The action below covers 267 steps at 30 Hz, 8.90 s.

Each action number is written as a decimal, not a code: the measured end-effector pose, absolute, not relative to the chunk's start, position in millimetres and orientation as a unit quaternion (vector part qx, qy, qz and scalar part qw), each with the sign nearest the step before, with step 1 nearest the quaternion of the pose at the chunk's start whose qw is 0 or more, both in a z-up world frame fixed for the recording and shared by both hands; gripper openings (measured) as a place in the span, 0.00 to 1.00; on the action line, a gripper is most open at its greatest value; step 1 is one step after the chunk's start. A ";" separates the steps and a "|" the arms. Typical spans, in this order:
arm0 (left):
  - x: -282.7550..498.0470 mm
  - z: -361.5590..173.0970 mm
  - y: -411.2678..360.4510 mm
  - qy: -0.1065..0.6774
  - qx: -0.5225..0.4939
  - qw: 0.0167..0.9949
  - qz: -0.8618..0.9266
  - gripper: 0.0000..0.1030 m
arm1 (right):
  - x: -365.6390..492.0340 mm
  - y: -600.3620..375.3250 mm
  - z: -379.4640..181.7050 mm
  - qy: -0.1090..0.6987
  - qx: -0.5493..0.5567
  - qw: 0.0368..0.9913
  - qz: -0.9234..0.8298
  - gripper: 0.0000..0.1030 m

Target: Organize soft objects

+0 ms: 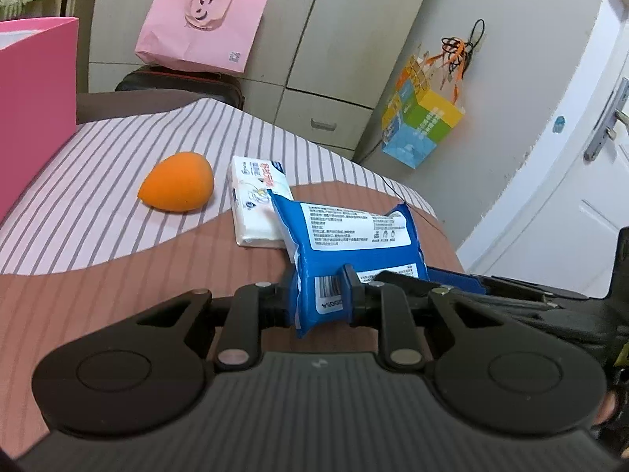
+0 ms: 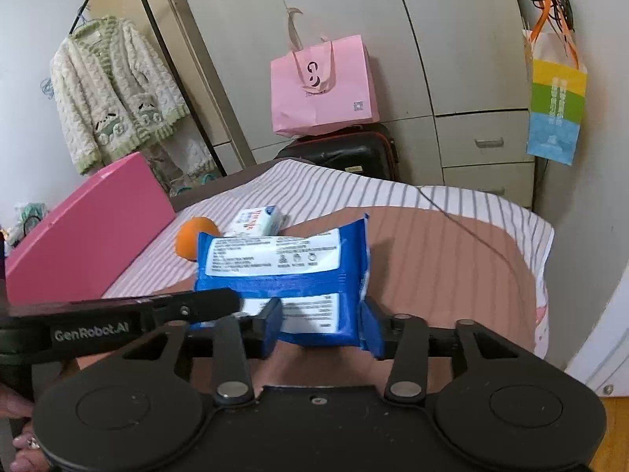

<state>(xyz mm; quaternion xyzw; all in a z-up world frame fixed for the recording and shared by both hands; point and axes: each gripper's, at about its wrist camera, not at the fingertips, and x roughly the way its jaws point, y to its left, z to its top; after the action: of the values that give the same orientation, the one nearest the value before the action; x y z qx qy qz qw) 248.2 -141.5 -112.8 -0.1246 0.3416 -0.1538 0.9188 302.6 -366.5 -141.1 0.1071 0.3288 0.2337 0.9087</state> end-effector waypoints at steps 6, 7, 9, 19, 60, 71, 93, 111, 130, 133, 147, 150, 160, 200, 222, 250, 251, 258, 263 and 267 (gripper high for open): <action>241.1 -107.9 -127.5 0.373 -0.147 0.895 -0.195 0.19 | 279.2 -360.8 -137.9 0.313 0.098 0.915 0.234 0.68; 238.9 -106.6 -126.1 0.377 -0.145 0.893 -0.202 0.19 | 273.5 -360.4 -136.4 0.309 0.094 0.916 0.237 0.70; 233.1 -103.7 -123.9 0.378 -0.136 0.892 -0.209 0.20 | 263.6 -358.1 -133.5 0.305 0.088 0.917 0.243 0.73; 193.9 -90.5 -100.8 0.423 -0.078 0.866 -0.256 0.21 | 209.0 -326.3 -115.7 0.329 0.069 0.912 0.237 0.82; 69.2 14.5 113.9 0.355 -0.074 0.903 -0.229 0.21 | 90.5 -127.3 8.5 0.266 -0.078 0.901 0.334 0.83; 138.5 13.3 172.4 0.338 -0.107 0.916 -0.190 0.22 | 165.1 -69.6 16.2 0.255 -0.049 0.896 0.359 0.83; 187.6 -26.7 204.9 0.347 -0.127 0.921 -0.127 0.27 | 237.7 -35.8 -18.7 0.321 -0.050 0.881 0.343 0.77; 106.9 25.8 154.3 0.310 -0.069 0.932 -0.173 0.41 | 179.4 -94.9 15.3 0.278 -0.050 0.902 0.327 0.79; 96.9 40.3 39.1 0.304 -0.006 0.919 -0.250 0.43 | 133.8 -226.8 21.2 0.246 -0.014 0.930 0.274 0.80; 110.7 33.6 24.1 0.308 -0.009 0.918 -0.252 0.44 | 138.3 -241.6 12.5 0.241 -0.009 0.936 0.258 0.80; 167.9 -5.7 -41.1 0.283 0.000 0.938 -0.200 0.54 | 179.9 -265.0 -37.7 0.172 -0.070 0.959 0.213 0.82; 187.2 -17.8 -49.4 0.288 -0.002 0.939 -0.188 0.54 | 202.8 -259.5 -62.2 0.182 -0.109 0.955 0.207 0.82; 265.4 -61.1 -79.7 0.321 -0.033 0.936 -0.143 0.54 | 266.9 -256.5 -103.0 0.244 -0.107 0.933 0.242 0.81; 281.2 -85.6 -96.7 0.358 -0.011 0.928 -0.101 0.39 | 324.6 -294.3 -128.7 0.327 0.005 0.919 0.219 0.44; 166.4 -68.0 -80.3 0.312 0.017 0.938 -0.147 0.39 | 197.6 -293.2 -96.2 0.221 -0.021 0.968 0.121 0.44; 67.8 -54.3 17.5 0.350 0.035 0.916 -0.193 0.39 | 123.0 -229.7 -85.3 0.303 0.004 0.909 0.286 0.44; 65.3 -51.4 23.3 0.357 0.034 0.913 -0.194 0.39 | 121.2 -226.3 -83.1 0.309 0.007 0.903 0.298 0.44; 49.0 -29.3 60.5 0.385 0.023 0.899 -0.210 0.39 | 114.5 -201.5 -62.7 0.338 0.024 0.867 0.364 0.44; 41.1 -7.0 80.2 0.353 0.029 0.912 -0.205 0.39 | 112.6 -181.5 -39.2 0.325 0.025 0.857 0.398 0.44; 42.3 10.0 96.8 0.321 0.033 0.926 -0.196 0.39 | 111.1 -159.8 -17.0 0.283 -0.003 0.871 0.402 0.44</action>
<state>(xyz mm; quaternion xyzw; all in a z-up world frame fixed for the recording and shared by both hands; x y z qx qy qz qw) 42.3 96.8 10.0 0.0331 0.3209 -0.1960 0.9260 111.1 -159.8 -17.0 -0.0029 0.2828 0.4025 0.8707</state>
